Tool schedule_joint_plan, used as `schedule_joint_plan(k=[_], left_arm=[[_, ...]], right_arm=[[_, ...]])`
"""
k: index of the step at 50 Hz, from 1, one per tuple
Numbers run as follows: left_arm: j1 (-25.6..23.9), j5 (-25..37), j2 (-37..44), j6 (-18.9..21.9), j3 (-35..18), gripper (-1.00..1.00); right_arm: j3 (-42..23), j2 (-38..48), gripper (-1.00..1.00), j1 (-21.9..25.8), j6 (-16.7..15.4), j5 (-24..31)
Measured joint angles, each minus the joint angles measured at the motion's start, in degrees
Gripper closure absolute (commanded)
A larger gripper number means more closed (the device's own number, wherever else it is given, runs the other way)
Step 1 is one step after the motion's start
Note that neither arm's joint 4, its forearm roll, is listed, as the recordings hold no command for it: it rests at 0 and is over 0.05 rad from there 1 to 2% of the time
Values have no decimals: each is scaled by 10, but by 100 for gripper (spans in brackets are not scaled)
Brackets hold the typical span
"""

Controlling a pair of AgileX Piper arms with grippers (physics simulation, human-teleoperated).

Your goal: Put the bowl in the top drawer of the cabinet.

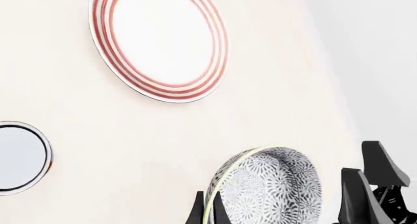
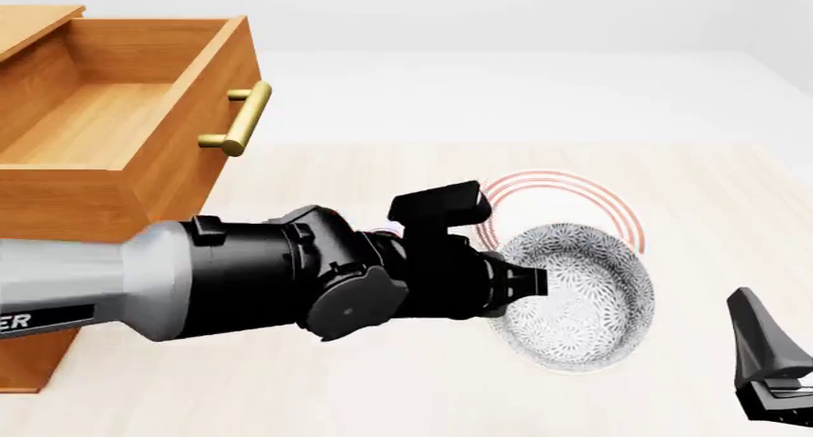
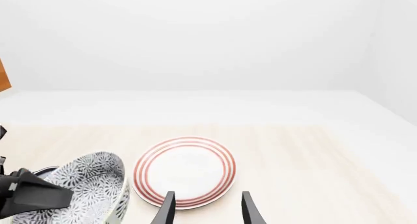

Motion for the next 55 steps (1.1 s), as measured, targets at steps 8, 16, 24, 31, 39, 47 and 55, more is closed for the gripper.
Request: schedule_joint_plan(k=[8,16,24,31,39,47,55], left_arm=[[18,31,-24,20,-20,100],[37,65,-48,41,-44,100],[57,98,-71,60,-71,100],[73,121,-88,73,-91,100],[91,143,-109,85,-107,100],[110,161,-131,95,-117,100],[129,177,-153,103,-125,100]], right_arm=[[-2,0,-100,0,0,2],[-8,0,-100,0,0,7],[-10,1,-100,0,0,10],[-11,1,-100,0,0,11],[-12,1,-100,0,0,11],[-12,1,-100,0,0,11],[-12,1,-100,0,0,12]])
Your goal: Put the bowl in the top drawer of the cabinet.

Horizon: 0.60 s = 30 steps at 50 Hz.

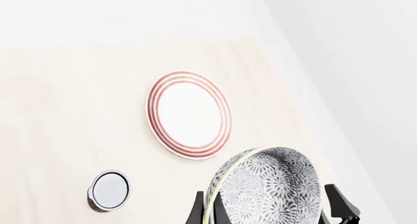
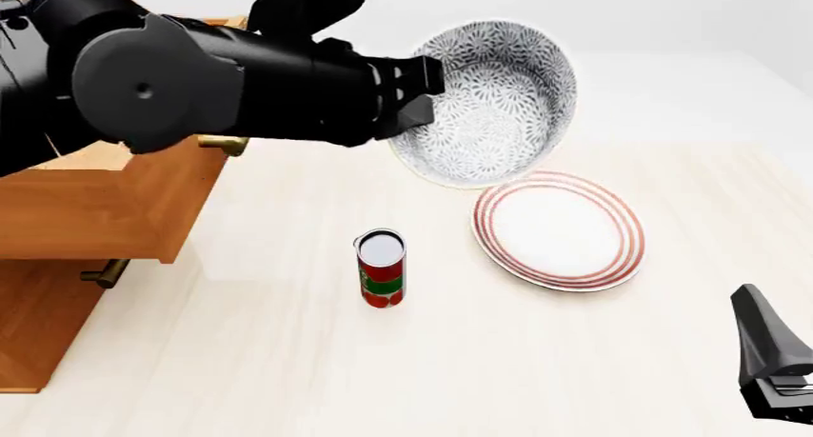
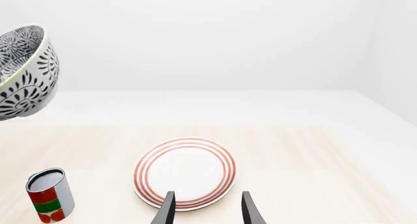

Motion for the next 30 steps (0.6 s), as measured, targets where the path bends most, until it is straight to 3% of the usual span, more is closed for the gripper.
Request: schedule_joint_plan(k=[30], left_arm=[[75,56,-67,22,-30,100]], right_arm=[[0,0,-100,0,0,0]])
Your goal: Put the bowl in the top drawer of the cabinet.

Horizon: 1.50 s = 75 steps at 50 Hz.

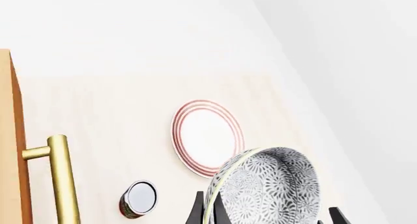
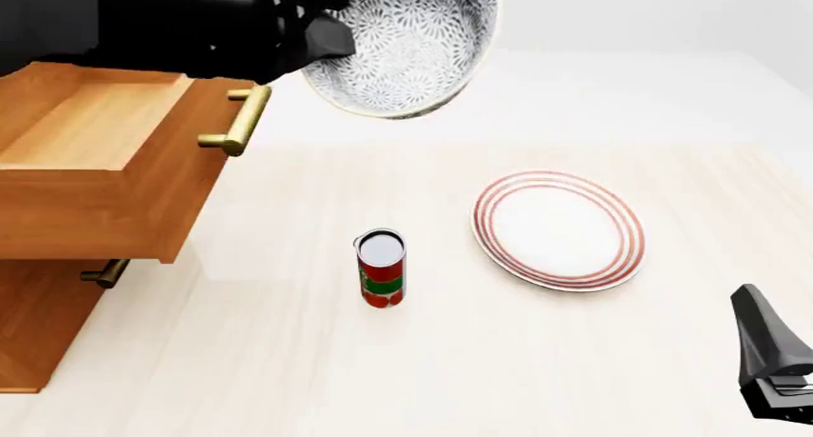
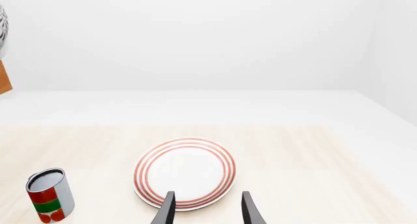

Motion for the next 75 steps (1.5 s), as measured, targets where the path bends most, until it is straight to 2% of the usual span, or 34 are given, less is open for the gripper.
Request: schedule_joint_plan(k=[38,75], left_arm=[[126,71,-78,14,-35,100],[264,88,-99,6,-31,100]], right_arm=[[0,0,-100,0,0,0],[0,0,-100,0,0,0]])
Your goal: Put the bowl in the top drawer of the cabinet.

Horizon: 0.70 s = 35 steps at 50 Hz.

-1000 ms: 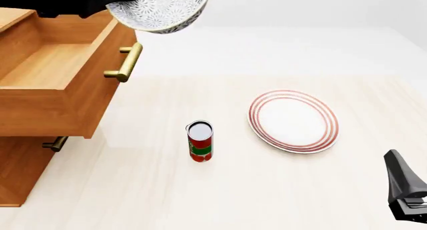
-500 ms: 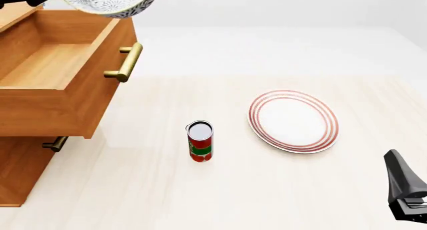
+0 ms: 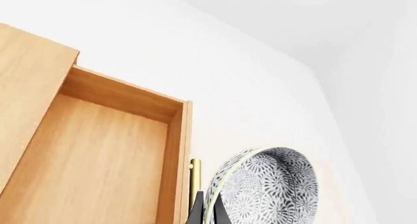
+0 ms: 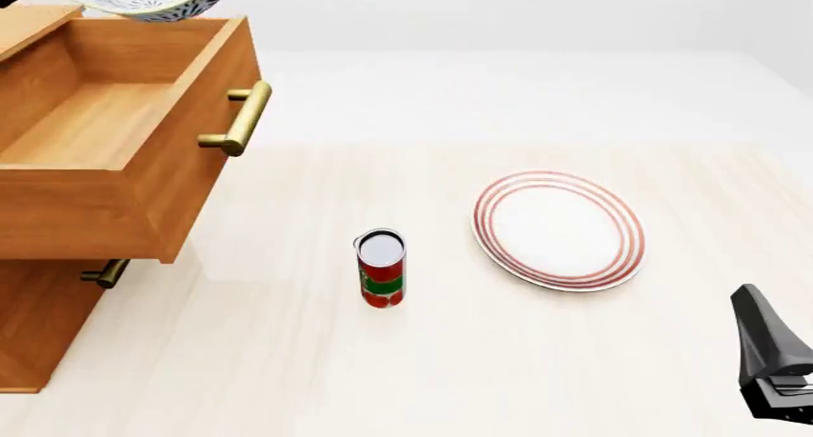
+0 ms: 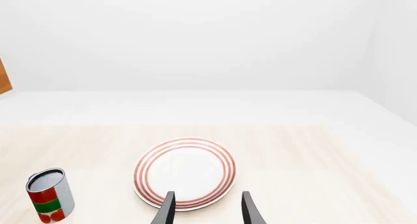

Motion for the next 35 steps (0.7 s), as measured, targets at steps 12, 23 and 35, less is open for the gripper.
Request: schedule_joint_plan(k=[12,23,35], left_arm=[[46,-7,4,-7,11,100],[82,-13,8,-15,21,100],[107,-15,17,-21,19,100]], right_arm=[[0,0,-100,0,0,0],[0,0,-100,0,0,0],[0,0,-100,0,0,0]])
